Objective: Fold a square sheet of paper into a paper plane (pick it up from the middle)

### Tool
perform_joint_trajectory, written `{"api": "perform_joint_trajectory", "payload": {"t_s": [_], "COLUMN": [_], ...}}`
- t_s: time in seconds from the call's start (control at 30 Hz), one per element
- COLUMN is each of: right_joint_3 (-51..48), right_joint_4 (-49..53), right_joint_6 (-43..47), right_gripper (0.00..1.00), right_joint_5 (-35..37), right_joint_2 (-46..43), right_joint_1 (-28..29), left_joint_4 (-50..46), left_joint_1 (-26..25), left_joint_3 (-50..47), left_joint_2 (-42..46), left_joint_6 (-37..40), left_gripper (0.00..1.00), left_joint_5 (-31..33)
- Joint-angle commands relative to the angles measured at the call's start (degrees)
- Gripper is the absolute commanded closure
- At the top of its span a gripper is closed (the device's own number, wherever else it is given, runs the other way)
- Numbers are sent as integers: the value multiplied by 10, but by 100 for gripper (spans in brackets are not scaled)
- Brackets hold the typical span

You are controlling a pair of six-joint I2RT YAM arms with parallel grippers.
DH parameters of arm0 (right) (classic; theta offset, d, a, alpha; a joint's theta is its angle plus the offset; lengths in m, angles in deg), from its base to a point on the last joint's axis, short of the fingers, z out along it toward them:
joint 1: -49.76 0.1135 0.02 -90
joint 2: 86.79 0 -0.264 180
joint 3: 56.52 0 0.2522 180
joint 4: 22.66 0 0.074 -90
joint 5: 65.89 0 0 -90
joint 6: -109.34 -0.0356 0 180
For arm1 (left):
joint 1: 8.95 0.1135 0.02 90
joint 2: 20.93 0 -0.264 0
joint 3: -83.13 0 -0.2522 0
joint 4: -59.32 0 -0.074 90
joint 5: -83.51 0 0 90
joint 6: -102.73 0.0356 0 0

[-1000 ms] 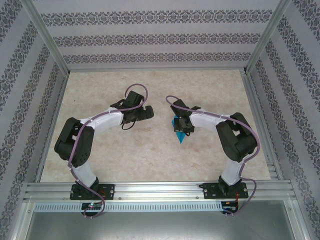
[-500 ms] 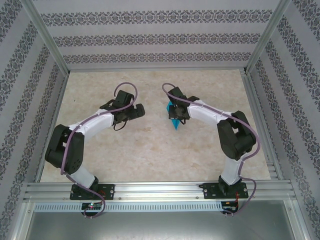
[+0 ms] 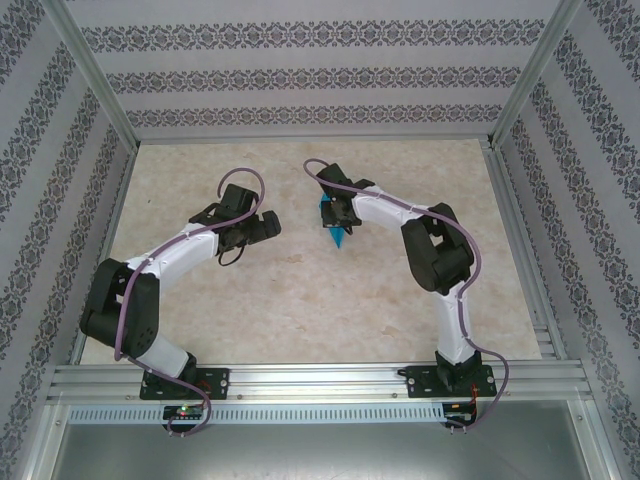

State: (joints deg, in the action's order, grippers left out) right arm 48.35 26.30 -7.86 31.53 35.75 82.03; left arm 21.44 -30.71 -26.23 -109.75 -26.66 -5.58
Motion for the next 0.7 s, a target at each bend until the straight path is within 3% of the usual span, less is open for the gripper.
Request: {"api": "perform_joint_trajectory", "payload": {"t_s": [0.0, 0.4, 0.53, 0.67], "right_joint_3": [23, 48, 59, 73], "right_joint_4": [9, 30, 44, 54], "right_joint_6": [7, -1, -6, -15], "right_gripper": [88, 85, 77, 62], "right_joint_5": [-6, -13, -12, -16], "right_joint_2": [23, 62, 23, -38], "right_joint_1": [6, 4, 7, 8], "left_joint_4": [-7, -9, -19, -38], "left_joint_1": [8, 10, 11, 15], "left_joint_3": [-8, -8, 2, 21], "left_joint_2": [14, 18, 22, 31], "left_joint_6": [9, 8, 11, 20], "left_gripper": [0, 0, 0, 0], "left_joint_5": [-1, -3, 3, 21]}}
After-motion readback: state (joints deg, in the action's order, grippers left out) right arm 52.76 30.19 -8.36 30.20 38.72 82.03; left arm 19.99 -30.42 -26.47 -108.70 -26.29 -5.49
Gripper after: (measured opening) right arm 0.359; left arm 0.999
